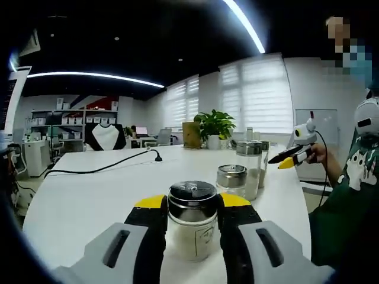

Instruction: Rotate the seasoning bottle until the label or dispensing opening points toward the visible target arrow and the bottle remains upright within the marked orientation range

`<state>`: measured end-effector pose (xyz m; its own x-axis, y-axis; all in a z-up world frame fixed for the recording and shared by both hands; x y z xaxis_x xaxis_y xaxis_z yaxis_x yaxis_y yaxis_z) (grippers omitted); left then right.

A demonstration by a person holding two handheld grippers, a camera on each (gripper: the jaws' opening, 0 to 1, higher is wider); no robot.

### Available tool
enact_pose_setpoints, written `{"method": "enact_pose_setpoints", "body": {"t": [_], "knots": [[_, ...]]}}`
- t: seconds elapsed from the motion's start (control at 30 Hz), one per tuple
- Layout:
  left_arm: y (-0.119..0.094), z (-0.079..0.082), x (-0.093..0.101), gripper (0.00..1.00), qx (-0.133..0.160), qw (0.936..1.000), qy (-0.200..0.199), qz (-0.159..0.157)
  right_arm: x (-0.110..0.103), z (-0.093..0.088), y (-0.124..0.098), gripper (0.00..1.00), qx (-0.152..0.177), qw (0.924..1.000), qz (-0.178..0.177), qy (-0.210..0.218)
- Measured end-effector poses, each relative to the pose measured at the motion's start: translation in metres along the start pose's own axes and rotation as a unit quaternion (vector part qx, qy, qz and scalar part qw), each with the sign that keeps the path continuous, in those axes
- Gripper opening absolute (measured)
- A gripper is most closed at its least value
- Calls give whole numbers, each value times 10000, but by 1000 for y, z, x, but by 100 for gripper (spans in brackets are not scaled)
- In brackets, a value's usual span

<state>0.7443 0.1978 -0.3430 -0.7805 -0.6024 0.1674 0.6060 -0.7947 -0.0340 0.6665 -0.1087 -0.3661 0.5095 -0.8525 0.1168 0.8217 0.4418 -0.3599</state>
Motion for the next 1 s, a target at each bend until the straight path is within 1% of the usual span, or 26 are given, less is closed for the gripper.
{"method": "enact_pose_setpoints", "body": {"t": [0.27, 0.33, 0.4, 0.5, 0.53, 0.57, 0.63, 0.67, 0.7, 0.73, 0.77, 0.8, 0.83, 0.9, 1.0], "knots": [[1, 0, -1, 35, 36, 9999, -83, -122, -5, 0, 1, 52, -34, 10000, 57, -71], [1, 1, -1, 35, 43, 9999, -65, -144, -3, 1, 3, 52, -37, 10000, 66, -54], [1, 1, -1, 35, 57, 9998, -73, -156, -4, 4, 4, 52, 54, 10000, 62, -39], [0, 1, -1, 35, 89, 9998, -84, -167, -6, 5, 4, 52, 62, 9999, 120, -59], [0, 1, -1, 35, 94, 9996, -228, -160, -7, 5, 5, 52, 46, 9999, 128, -70], [0, 1, -2, 35, 97, 9995, -229, -175, -7, 4, 5, 52, 34, 9999, 135, -72], [-1, 0, -3, 35, 130, 9990, -403, -155, -7, 3, 7, 52, 7, 9999, 158, -66], [-1, 0, -3, 36, 154, 9990, -401, -148, -7, 2, 7, 52, -12, 9998, 174, -59], [-2, 1, -4, 38, 206, 9990, -370, -121, -7, 2, 7, 52, -18, 9998, 174, -57], [-5, 5, -6, 42, 327, 9989, -332, -15, -7, 2, 7, 52, -24, 9998, 160, -67], [-7, 10, -6, 47, 432, 9986, -294, 27, -6, 3, 6, 52, -29, 9999, 146, -86], [-9, 12, -5, 53, 455, 9986, -250, 36, -6, 3, 6, 52, -30, 9998, 143, -96], [-11, 15, -5, 55, 435, 9987, -227, 113, -6, 3, 6, 52, -34, 9998, 144, -97], [-16, 15, -4, 53, 341, 9989, -174, 279, -6, 4, 6, 52, -39, 9998, 144, -102], [-24, 18, -2, 53, 366, 9974, -233, 571, -6, 3, 6, 52, -40, 9999, 148, -76]]}}
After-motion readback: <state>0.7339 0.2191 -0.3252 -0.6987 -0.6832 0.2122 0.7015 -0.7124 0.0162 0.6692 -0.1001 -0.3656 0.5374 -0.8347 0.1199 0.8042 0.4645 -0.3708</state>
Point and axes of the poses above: the point that each gripper's makers call its tool centre point, and the gripper's own axes: y roughly forward along the fingers, x roughly to its right, z roughly out of its top, the point moved 1 cm from there along -y, roughly backward along the fingers, and after that the axes turned 9 degrees about -y, right-handed, at the moved point
